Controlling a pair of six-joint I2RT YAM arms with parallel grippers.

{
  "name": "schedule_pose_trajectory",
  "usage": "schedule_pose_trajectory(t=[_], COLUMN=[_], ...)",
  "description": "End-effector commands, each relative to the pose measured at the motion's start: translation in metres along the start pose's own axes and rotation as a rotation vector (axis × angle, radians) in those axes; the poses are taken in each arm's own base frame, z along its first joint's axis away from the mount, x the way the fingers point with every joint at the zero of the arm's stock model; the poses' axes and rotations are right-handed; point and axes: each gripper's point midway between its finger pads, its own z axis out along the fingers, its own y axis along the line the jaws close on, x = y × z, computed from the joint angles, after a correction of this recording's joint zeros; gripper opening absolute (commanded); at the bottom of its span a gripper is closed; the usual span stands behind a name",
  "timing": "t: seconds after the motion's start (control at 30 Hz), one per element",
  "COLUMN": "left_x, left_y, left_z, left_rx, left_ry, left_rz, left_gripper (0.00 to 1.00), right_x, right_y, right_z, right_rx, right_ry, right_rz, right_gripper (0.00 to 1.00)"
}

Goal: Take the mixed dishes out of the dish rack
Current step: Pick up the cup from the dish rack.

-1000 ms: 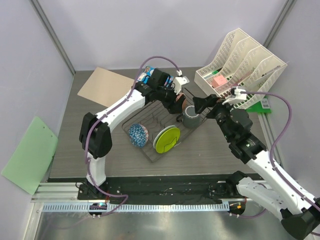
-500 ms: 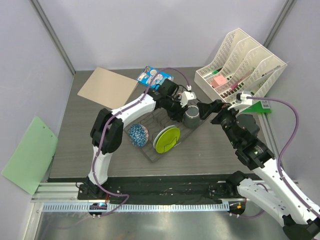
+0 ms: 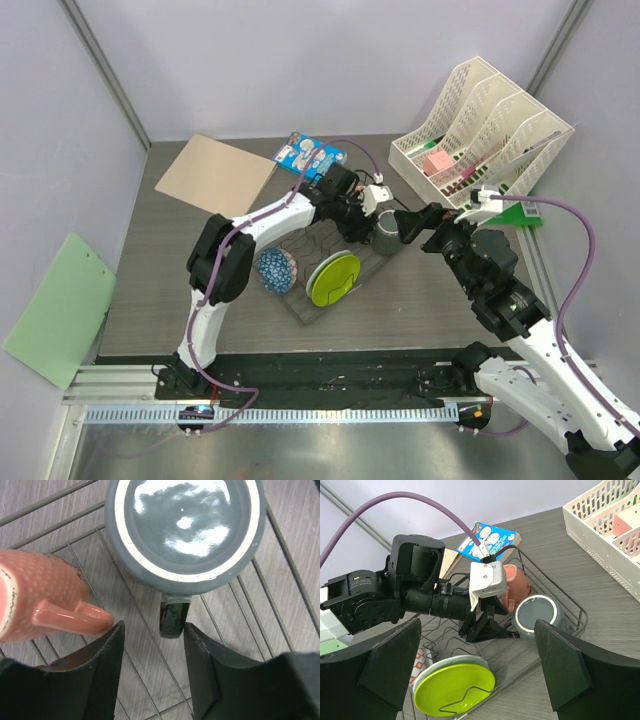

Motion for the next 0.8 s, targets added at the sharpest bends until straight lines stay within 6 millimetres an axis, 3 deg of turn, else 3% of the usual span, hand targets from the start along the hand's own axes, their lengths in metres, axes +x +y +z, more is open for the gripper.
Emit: schedule_pose_trajectory(t=[0.0, 0.1, 0.33, 0.57, 0.77], left_x=[-0.031, -0.031, -0.022, -0.032, -0.019], left_y=[0.005, 0.006, -0.008, -0.02, -0.022], left_z=[-0.02, -0.019, 0.006, 0.01, 0.025], left_rx=[-0.059, -0.062, -0.011, -0.002, 0.012], left_ry=[-0.082, -0.079, -0.055, -0.08, -0.044], left_rz=[0.076, 0.097, 0.1, 0.137, 0.133], left_gripper=[0.56, 0.56, 0.53, 0.53, 0.46], right_x=[-0.004, 0.0, 0.004, 0.016, 0.019], right_y=[0.004, 0.003, -0.002, -0.006, -0.007], right_z=[-0.001, 0.001, 0.003, 0.009, 0.011], right_rx=[-0.019, -0.012, 0.004, 0.021, 0.023], right_ry=[-0.015, -0.005, 0.001, 0.03, 0.037], right_rz=[0.008, 0.004, 0.001, -0.006, -0.009], right_gripper=[0.99, 0.99, 0.99, 0.99, 0.99])
